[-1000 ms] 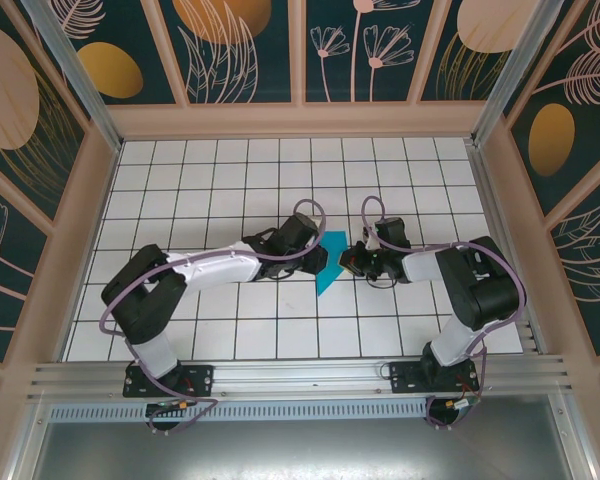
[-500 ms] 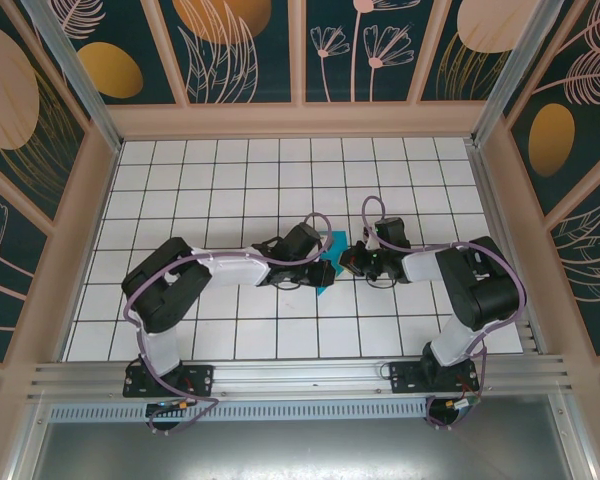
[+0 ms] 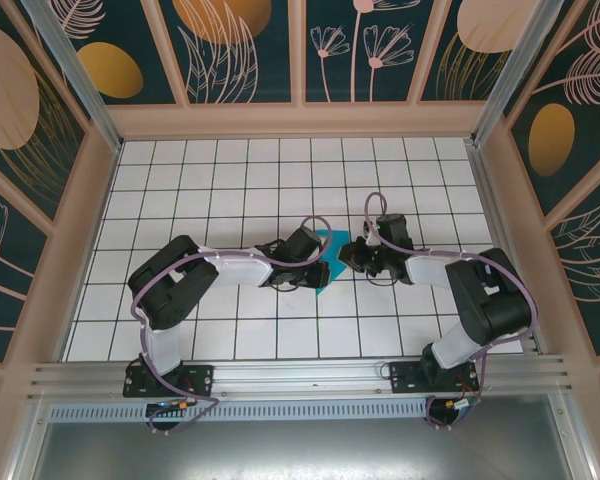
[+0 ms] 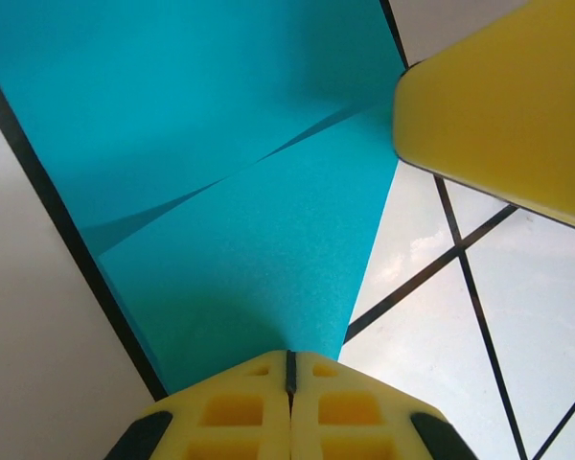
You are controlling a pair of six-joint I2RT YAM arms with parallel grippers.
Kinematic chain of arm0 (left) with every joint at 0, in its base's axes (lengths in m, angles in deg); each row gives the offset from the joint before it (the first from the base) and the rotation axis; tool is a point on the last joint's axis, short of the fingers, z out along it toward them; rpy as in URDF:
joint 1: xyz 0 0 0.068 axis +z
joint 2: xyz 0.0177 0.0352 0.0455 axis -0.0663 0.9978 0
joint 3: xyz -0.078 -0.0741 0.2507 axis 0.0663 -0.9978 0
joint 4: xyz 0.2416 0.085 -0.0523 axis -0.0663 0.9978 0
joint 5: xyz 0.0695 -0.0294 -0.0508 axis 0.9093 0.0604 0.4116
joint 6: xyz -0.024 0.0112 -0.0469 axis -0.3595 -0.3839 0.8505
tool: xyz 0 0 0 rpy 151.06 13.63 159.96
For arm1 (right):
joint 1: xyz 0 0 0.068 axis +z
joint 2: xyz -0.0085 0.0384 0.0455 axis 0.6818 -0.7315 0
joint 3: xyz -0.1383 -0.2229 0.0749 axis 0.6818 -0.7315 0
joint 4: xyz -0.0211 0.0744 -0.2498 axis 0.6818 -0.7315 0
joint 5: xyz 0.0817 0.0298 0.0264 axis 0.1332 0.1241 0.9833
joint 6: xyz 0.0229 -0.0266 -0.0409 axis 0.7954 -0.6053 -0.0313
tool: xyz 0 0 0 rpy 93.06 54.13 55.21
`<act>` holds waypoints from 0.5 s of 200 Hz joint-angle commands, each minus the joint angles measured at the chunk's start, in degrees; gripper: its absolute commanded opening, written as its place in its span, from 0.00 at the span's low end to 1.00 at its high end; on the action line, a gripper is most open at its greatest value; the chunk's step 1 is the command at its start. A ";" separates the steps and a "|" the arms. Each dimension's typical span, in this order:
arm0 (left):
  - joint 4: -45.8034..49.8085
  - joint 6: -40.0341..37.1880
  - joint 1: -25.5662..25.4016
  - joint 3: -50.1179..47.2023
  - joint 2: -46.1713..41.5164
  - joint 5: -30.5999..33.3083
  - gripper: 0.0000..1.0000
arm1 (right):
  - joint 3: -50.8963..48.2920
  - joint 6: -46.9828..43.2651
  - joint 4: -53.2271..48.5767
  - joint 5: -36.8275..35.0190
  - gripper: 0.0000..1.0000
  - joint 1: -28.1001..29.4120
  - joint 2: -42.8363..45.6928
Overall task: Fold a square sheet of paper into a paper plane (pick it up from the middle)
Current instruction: Third fold the triangle at the center of the table.
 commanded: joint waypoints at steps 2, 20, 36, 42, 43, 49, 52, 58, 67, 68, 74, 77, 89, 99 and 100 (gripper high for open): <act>1.62 -1.24 0.15 -1.56 1.14 2.25 0.06 | 1.11 -0.44 0.04 0.84 0.08 1.88 0.65; 1.62 -1.20 0.13 -1.56 0.95 2.20 0.06 | 0.80 0.50 1.71 1.01 0.05 2.52 -0.98; 1.71 -1.24 0.12 -1.55 0.72 2.20 0.06 | 0.62 1.01 2.71 1.10 0.03 2.85 -2.61; 1.79 -1.36 0.17 -1.56 0.70 2.13 0.06 | 0.67 0.99 3.04 1.41 0.03 2.94 -3.24; 1.79 -1.37 0.14 -1.60 0.65 2.12 0.06 | 0.69 1.01 3.10 1.47 0.02 2.96 -3.31; 1.87 -1.37 0.12 -1.55 0.61 2.07 0.06 | 0.75 0.94 3.11 1.31 0.02 3.02 -3.77; 1.88 -1.33 0.12 -1.55 0.61 2.11 0.06 | 0.79 0.80 2.88 1.02 0.02 3.14 -4.00; 1.88 -1.30 0.13 -1.55 0.49 2.12 0.06 | 0.88 0.66 2.31 0.24 0.02 3.16 -4.52; 1.88 -1.37 0.14 -1.47 0.37 2.03 0.07 | 0.81 0.59 2.08 -0.07 0.01 3.07 -5.40; 1.88 -1.37 0.13 -1.47 0.36 2.03 0.07 | 0.80 0.55 2.09 -0.07 0.01 3.07 -5.53; 1.95 -1.42 0.12 -1.42 0.23 2.00 0.07 | 0.72 0.64 2.18 -0.10 0.01 3.06 -6.11; 1.97 -1.38 0.16 -1.35 0.11 1.96 0.07 | 0.59 0.62 2.18 -0.26 0.01 3.07 -6.37; 2.16 -1.37 0.16 -1.21 -0.20 2.03 0.07 | 0.53 0.47 1.05 -1.22 0.00 3.03 -7.37; 2.28 -1.37 0.14 -1.29 -0.72 2.04 0.07 | 0.67 0.25 -0.12 -2.25 0.00 2.97 -8.01; 2.30 -1.37 0.13 -1.33 -0.80 2.03 0.07 | 0.65 0.24 -0.15 -2.34 0.00 2.98 -8.07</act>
